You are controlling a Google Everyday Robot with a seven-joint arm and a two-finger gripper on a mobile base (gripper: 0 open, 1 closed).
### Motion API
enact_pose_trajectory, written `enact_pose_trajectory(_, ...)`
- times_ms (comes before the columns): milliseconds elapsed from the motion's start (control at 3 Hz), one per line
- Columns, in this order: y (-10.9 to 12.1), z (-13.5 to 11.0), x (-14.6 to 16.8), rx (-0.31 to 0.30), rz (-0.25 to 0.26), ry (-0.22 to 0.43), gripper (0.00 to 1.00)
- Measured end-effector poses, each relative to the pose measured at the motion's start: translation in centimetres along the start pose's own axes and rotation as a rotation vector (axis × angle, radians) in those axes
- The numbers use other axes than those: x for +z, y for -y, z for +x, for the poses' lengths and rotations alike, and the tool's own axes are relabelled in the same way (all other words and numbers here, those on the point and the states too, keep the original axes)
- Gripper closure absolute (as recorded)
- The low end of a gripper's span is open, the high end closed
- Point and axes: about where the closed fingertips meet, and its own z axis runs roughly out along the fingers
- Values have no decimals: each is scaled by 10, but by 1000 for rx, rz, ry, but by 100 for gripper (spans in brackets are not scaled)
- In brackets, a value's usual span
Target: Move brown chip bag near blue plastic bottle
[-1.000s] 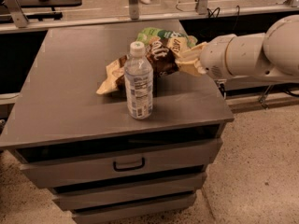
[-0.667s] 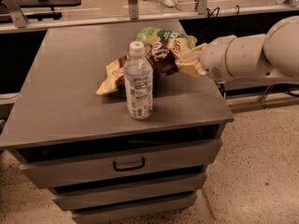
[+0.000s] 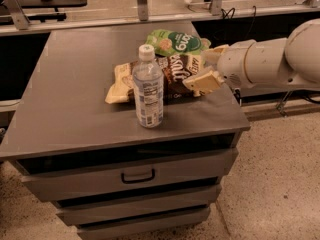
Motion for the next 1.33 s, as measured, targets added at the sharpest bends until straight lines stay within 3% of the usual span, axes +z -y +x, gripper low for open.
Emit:
enact_pose_trajectory(333, 6, 4, -5, -12, 12, -14, 0)
enact_pose_trajectory(667, 13, 1, -20, -40, 41, -27, 0)
enact_pose_trajectory(1000, 25, -27, -46, -146, 68, -18, 0)
enact_pose_trajectory(1333, 29, -37, -51, -190, 75, -9, 0)
